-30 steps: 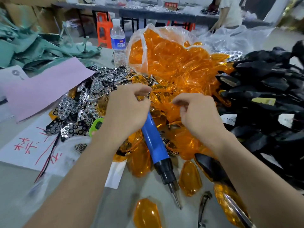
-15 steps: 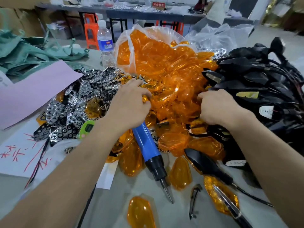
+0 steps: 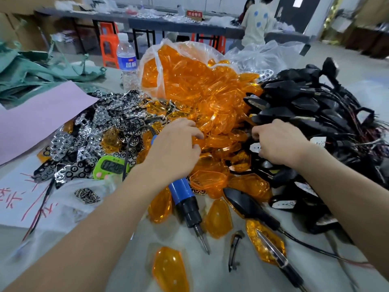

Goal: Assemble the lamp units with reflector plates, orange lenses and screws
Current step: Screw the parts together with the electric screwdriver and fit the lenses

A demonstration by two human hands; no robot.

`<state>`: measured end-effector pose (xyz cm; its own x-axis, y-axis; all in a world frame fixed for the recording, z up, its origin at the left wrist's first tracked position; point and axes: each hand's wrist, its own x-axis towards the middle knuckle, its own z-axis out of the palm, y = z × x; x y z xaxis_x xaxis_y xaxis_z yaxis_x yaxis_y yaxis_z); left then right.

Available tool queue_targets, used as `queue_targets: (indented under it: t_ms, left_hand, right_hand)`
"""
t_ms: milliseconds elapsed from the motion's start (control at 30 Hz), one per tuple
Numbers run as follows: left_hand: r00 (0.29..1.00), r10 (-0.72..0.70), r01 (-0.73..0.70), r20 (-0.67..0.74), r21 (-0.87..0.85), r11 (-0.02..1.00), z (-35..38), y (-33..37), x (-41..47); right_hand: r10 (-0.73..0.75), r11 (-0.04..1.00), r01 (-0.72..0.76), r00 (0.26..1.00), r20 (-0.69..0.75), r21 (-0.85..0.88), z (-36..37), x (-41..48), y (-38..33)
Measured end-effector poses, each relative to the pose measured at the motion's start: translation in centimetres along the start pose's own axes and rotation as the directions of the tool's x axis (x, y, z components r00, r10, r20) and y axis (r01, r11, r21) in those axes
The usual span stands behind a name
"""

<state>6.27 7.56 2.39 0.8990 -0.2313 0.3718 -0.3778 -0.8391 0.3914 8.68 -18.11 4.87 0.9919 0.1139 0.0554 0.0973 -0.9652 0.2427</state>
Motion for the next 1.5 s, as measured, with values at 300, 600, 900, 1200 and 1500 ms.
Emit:
queue_targets:
  t_ms: [300, 600, 900, 1200, 1500]
  left_hand:
    - [0.997, 0.081, -0.079, 0.02, -0.069, 0.994, 1.3, 3.6, 0.2]
    - [0.998, 0.036, -0.033, 0.042, -0.088, 0.996, 0.9, 2.2, -0.7]
    - [0.994, -0.108, 0.108, 0.01, -0.107, 0.988, 0.6, 1.7, -0.7]
    - [0.981, -0.089, 0.119, 0.171, -0.17, 0.978, 0.3, 1.2, -0.9]
    - [0.986, -0.121, 0.143, 0.11, -0.216, 0.966, 0.2, 0.7, -0.5]
  right_hand:
    - [-0.182, 0.983, 0.186, 0.959, 0.217, 0.005, -0.9, 0.7, 0.6]
    - [-0.25, 0.968, 0.231, 0.923, 0.292, 0.096, -0.7, 0.9, 1.0]
    - [-0.096, 0.917, 0.098, 0.995, -0.025, 0.386, -2.0, 1.4, -1.7]
    - [0.137, 0.81, -0.055, 0.986, -0.097, 0.583, 0.6, 2.8, -4.2]
    - [0.138, 0.947, -0.057, 0.961, -0.238, 0.317, -1.8, 3.2, -4.3]
